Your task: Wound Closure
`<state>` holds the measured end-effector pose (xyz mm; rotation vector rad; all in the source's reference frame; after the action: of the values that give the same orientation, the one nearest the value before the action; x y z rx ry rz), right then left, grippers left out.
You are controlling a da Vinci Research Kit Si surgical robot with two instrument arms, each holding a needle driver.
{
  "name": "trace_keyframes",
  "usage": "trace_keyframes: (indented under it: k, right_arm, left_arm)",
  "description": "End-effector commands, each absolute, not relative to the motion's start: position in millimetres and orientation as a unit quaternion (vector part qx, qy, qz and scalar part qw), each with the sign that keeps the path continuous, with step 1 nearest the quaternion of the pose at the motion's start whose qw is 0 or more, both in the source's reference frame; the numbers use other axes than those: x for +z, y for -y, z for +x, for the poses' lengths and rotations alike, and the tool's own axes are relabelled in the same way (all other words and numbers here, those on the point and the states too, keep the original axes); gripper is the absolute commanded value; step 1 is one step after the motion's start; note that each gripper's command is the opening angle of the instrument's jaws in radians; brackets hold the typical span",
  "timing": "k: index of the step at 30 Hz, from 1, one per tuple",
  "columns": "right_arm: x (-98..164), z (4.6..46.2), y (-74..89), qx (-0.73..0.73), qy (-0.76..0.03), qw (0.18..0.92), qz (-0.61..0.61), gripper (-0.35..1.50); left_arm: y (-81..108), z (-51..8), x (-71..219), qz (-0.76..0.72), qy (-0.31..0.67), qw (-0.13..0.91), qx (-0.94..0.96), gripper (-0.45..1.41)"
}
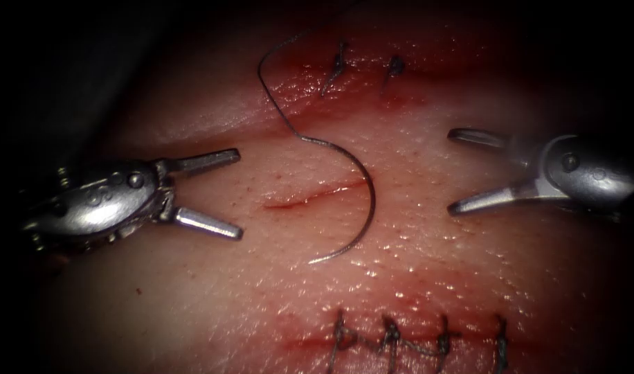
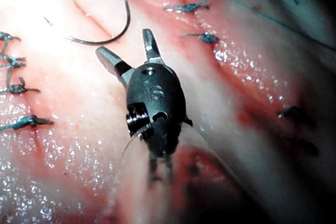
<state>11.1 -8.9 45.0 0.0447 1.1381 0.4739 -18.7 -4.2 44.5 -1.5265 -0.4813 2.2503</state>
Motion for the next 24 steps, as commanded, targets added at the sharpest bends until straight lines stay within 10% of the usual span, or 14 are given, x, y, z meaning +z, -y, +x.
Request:
trace_keyframes:
  k: [1,24]
  right_arm:
    - [45.6,11.8,9.2,0.222,-0.535,0.815,0.022,0.84]
    - [45.2,12.8,9.8,0.246,-0.506,0.827,-0.005,1.16]
  left_arm:
    - [4.2,-19.3,45.1,-0.543,0.170,0.187,0.800,0.65]
    - [10.0,-28.3,45.8,-0.389,0.153,0.280,0.865,0.82]
